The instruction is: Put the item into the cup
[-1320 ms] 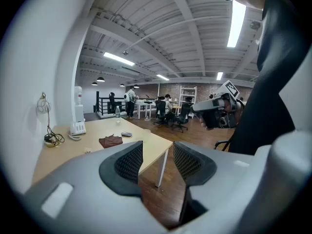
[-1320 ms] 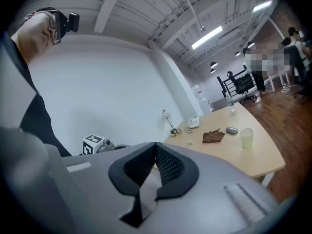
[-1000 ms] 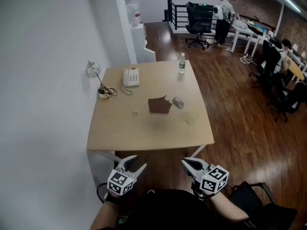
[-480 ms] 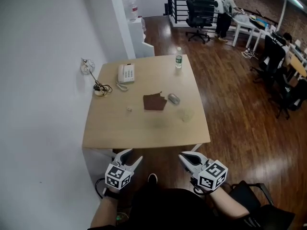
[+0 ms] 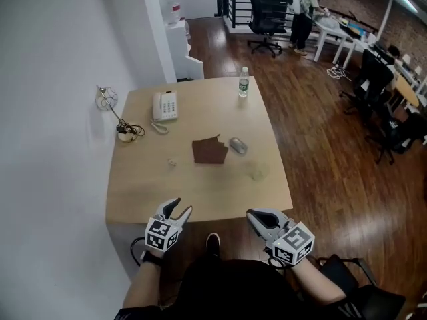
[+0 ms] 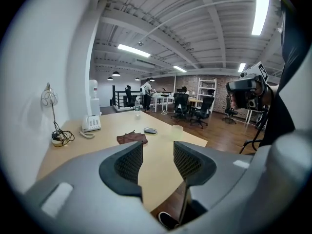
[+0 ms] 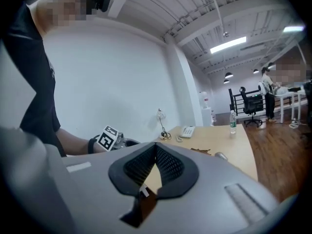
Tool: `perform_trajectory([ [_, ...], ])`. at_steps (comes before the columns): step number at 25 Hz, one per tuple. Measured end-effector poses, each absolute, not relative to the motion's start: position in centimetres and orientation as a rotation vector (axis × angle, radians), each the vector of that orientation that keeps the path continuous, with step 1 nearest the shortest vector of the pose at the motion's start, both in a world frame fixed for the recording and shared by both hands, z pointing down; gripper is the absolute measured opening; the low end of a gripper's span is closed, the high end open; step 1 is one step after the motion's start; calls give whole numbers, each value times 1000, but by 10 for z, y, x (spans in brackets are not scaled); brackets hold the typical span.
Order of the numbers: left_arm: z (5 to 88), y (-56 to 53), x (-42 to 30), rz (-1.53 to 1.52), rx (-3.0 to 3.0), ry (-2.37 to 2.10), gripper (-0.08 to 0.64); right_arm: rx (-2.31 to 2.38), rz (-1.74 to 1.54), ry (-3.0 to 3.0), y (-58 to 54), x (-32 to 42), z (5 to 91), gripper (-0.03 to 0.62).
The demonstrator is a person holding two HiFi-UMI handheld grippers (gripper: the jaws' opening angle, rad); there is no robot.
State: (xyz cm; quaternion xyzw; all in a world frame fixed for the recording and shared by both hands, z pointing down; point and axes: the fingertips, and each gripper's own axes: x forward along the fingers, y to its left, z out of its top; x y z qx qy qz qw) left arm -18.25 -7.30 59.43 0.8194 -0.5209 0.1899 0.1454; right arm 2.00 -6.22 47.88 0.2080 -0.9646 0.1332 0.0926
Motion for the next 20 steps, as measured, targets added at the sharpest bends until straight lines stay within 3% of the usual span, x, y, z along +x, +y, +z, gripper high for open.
perform_trajectory([
  [9,641,-182,-267,668,2313,-1471,186,701,418,-2788,-131,-39,500,11],
  [14,675,-235,-307,738,2262,-1458,186,726,409,-2736,-157,-71,514,58],
  [20,728,-275,-336,954,2193,-1438,185,714,430,-2691,-177,-96,531,60],
])
